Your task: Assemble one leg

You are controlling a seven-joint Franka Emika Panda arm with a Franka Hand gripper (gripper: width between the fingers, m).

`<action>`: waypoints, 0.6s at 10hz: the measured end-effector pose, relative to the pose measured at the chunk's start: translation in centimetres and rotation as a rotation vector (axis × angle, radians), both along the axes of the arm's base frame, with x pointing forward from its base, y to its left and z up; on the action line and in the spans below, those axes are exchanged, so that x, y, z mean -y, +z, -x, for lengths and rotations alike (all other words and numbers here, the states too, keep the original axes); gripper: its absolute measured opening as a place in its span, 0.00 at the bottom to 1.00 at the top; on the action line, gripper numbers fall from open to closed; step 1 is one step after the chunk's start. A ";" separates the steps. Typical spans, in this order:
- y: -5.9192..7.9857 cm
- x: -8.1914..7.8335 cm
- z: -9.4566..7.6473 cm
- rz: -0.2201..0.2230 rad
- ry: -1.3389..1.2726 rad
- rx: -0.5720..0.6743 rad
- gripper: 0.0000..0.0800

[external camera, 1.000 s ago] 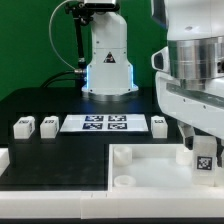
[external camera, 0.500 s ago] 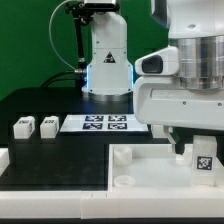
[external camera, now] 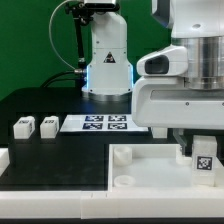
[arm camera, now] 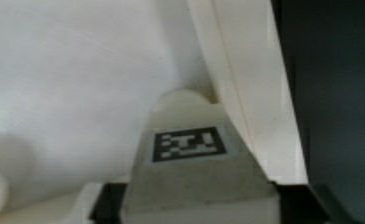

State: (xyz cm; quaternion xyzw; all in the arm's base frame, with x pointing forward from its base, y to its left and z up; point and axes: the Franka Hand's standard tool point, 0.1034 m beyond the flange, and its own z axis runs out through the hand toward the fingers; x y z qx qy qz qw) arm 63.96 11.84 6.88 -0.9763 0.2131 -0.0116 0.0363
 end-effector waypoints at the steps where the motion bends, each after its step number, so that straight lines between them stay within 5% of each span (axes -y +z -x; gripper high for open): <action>1: 0.0 0.0 0.0 -0.008 -0.145 -0.010 0.37; 6: -0.1 0.3 -0.1 -0.087 -1.060 -0.087 0.37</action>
Offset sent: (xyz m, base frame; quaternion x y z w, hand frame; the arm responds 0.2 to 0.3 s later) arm 0.0124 0.0002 -0.0032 0.0334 0.0324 0.4787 0.8767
